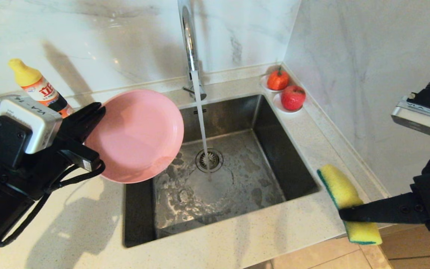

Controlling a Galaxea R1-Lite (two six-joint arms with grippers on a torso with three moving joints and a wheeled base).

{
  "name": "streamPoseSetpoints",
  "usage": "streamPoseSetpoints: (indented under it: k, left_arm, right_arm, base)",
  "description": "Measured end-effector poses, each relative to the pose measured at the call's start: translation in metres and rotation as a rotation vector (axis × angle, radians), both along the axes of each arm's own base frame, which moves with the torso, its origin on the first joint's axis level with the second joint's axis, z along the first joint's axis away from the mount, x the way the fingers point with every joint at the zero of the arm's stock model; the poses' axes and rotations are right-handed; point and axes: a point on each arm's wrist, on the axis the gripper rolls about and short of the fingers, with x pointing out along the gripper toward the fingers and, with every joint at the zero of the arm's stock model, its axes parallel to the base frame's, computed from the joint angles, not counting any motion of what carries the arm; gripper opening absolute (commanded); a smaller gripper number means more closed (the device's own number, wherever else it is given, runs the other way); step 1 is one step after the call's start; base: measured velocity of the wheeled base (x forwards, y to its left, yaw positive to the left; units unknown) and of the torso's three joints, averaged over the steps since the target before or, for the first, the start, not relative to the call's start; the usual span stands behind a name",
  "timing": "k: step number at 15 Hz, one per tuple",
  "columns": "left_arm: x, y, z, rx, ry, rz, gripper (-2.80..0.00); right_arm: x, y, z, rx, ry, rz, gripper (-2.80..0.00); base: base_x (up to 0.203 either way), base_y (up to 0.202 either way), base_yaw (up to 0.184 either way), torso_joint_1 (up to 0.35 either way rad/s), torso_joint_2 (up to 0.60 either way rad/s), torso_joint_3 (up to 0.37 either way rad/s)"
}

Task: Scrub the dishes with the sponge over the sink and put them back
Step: Rinse the plate

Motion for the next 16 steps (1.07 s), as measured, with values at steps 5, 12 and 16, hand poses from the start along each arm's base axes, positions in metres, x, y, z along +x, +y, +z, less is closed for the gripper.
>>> streamPoseSetpoints:
  k: [5, 12, 16]
  left_arm:
    - [-0.007, 0.001, 0.002, 0.068, -0.059, -0.001, -2.80]
    - [-0.001, 0.010, -0.016, -0.207, 0.249, 0.181, -2.80]
    - [0.013, 0.018, 0.003, -0.503, 0.475, 0.286, -2.80]
  right_arm:
    - [0.003, 0.003, -0.001, 0.003, -0.003, -0.001, -2.80]
    - [0.003, 0.002, -0.004, -0.003, 0.003, 0.000, -2.80]
    - [0.000, -0.001, -0.007, -0.005, 0.007, -0.002, -2.80]
  base:
    - [0.000, 0.000, 0.000, 0.000, 0.00, 0.000]
    - [0.000, 0.000, 0.000, 0.000, 0.00, 0.000]
    - [0.000, 0.000, 0.000, 0.000, 0.00, 0.000]
